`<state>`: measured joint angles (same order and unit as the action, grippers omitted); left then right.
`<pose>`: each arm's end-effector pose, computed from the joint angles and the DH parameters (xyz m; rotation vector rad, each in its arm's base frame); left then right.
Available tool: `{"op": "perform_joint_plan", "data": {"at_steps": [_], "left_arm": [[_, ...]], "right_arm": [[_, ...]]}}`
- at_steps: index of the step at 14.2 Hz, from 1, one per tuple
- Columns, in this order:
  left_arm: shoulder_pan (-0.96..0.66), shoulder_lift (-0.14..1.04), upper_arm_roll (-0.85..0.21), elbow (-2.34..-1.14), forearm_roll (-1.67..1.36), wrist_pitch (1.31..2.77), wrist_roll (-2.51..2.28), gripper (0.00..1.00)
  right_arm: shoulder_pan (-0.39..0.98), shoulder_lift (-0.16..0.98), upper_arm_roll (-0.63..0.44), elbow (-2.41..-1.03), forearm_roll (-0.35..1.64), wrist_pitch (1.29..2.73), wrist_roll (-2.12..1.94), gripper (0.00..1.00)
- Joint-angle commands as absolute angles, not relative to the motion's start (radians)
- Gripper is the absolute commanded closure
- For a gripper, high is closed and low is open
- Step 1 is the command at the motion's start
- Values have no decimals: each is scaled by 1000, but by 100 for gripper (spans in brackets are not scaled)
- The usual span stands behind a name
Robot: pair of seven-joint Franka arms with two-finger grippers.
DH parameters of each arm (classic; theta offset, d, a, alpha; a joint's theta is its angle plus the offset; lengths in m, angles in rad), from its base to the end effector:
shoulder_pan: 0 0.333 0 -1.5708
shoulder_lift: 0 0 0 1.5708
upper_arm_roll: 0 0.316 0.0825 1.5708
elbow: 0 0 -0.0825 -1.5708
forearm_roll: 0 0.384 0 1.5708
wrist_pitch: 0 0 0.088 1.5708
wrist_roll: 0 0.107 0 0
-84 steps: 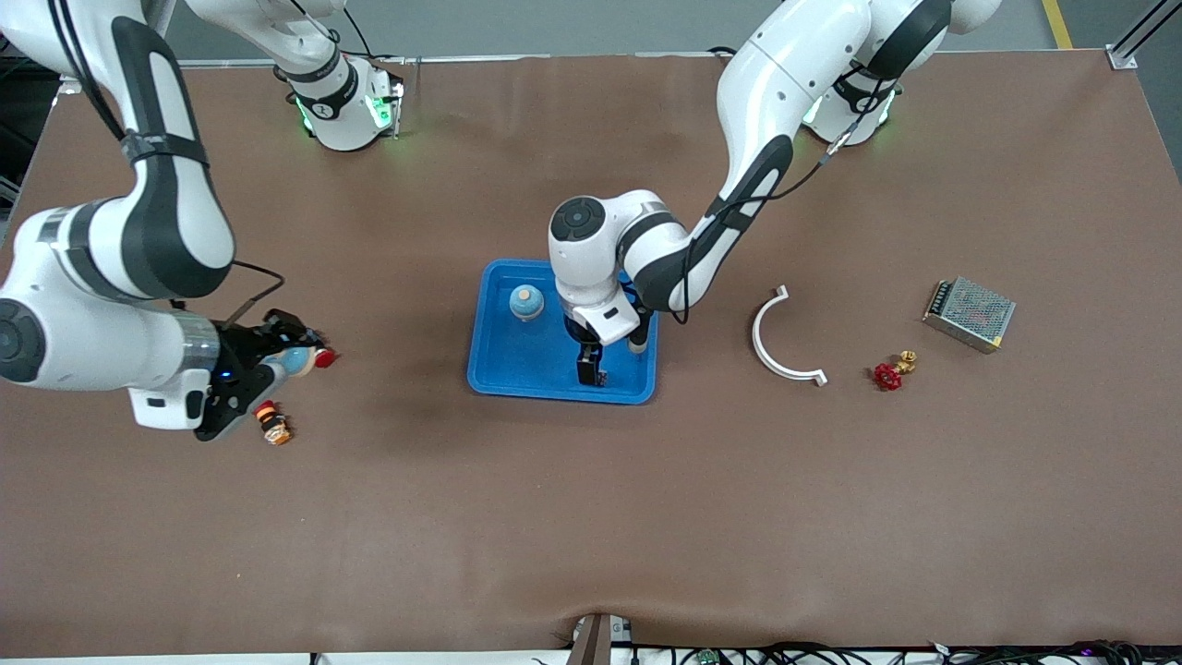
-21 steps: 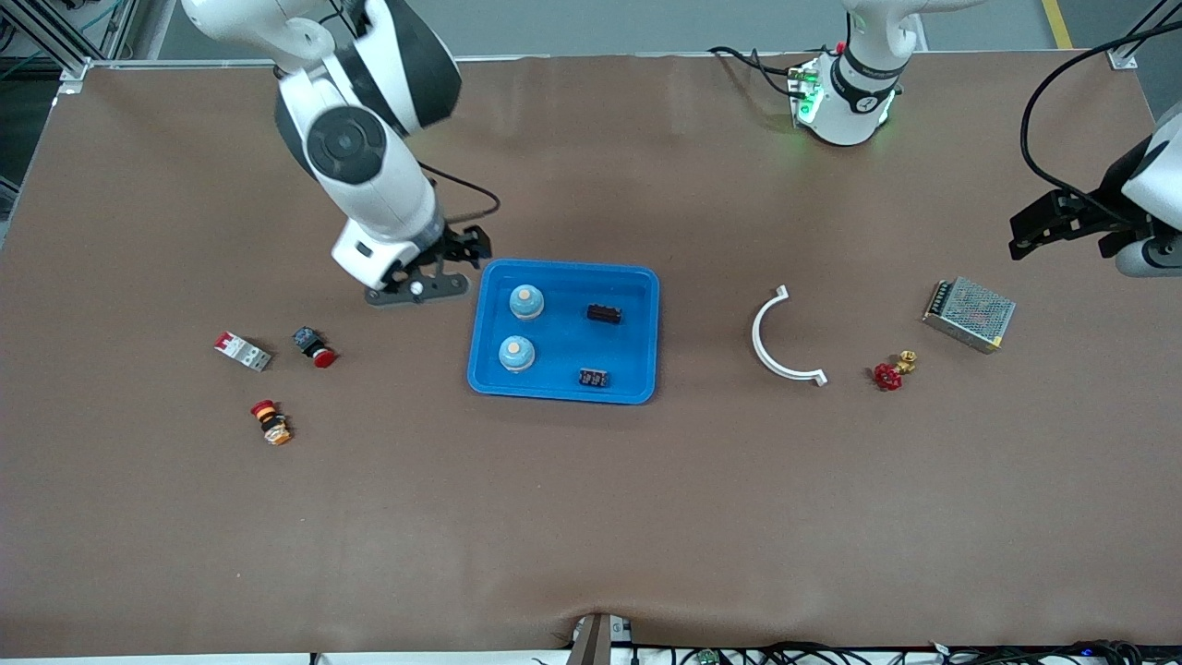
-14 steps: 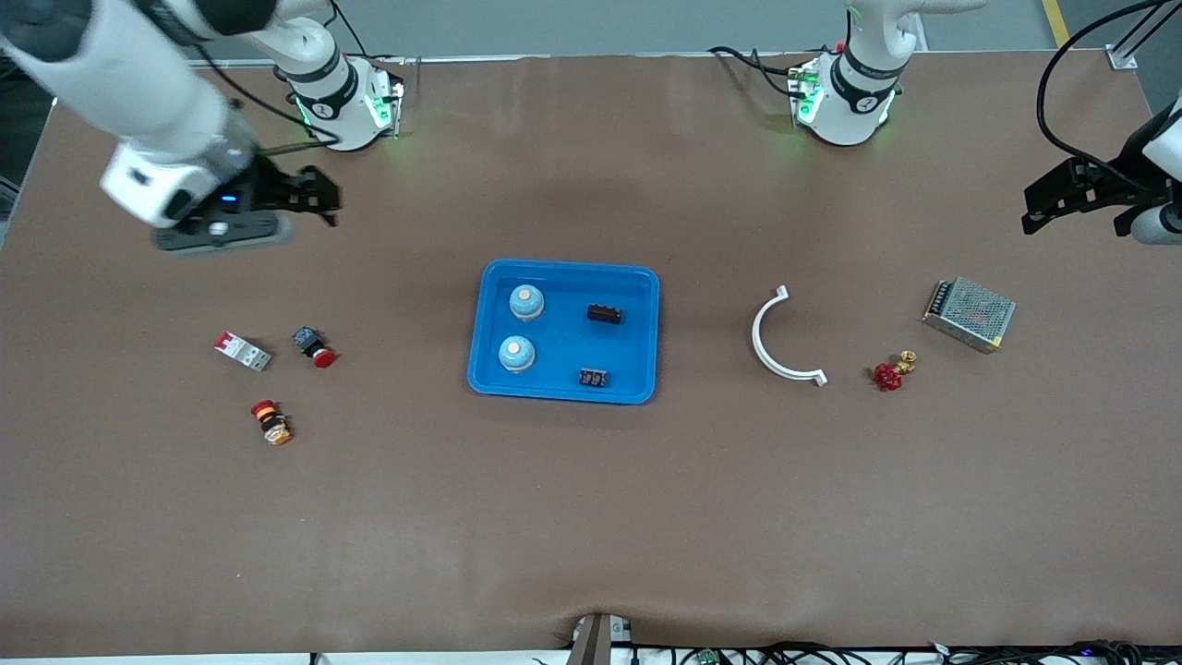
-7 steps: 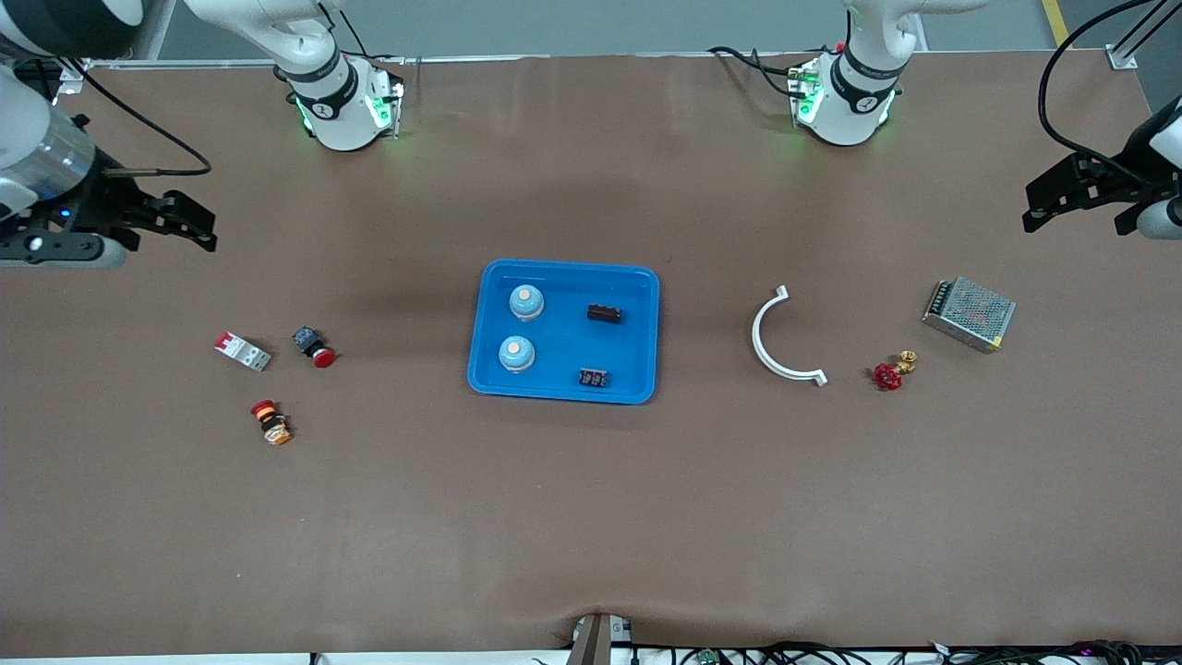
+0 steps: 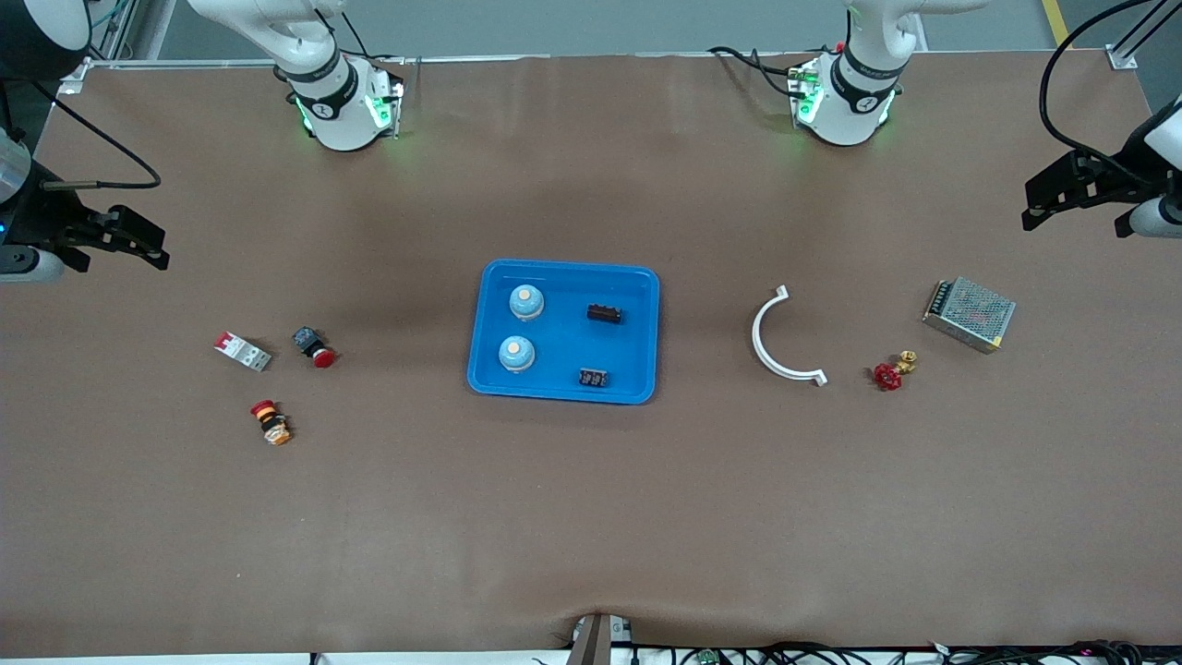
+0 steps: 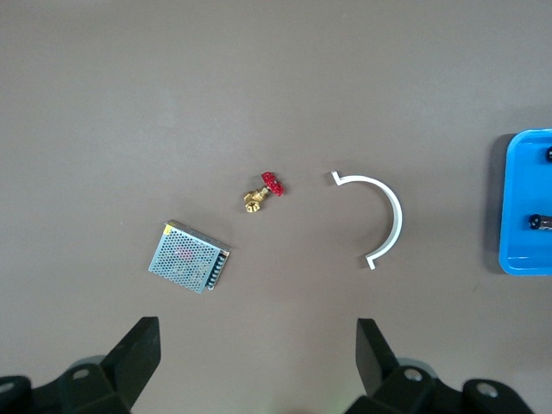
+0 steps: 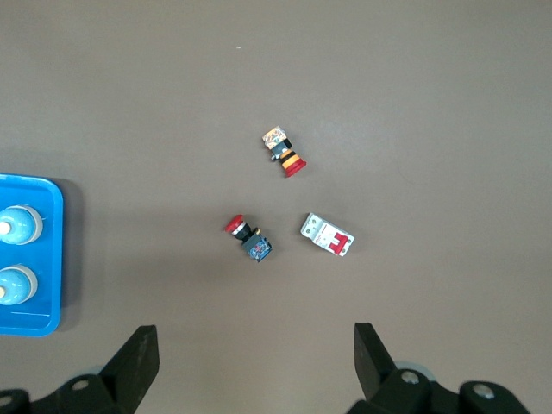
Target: Place electrolytic capacitor and blue bell in tray
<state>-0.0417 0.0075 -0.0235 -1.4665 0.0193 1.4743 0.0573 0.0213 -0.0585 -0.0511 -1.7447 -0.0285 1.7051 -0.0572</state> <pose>0.5461 -0.0334 0.6606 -3.1169 0.1882 -0.0006 0.5445 -0.0196 0.5857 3.1150 0.0483 0.0276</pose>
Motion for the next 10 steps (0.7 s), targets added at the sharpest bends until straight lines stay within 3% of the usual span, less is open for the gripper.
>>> {"op": "perform_joint_plan", "data": {"at_steps": [1, 5, 8, 10], "left_arm": [[-57, 17, -11, -1456, 12, 1465, 63, 0], [-57, 17, -18, -1456, 17, 1465, 66, 0], [-57, 17, -20, -1456, 15, 1465, 67, 0], [-57, 17, -20, -1456, 15, 1465, 67, 0]], "right_arm": [[9, 3, -32, -1634, -43, 1671, -63, 0], [-12, 40, -34, -1574, -41, 1617, -63, 0], [-20, 37, -32, -1646, -15, 1609, -66, 0], [-23, 9, -32, -1716, -15, 1693, -66, 0]]}}
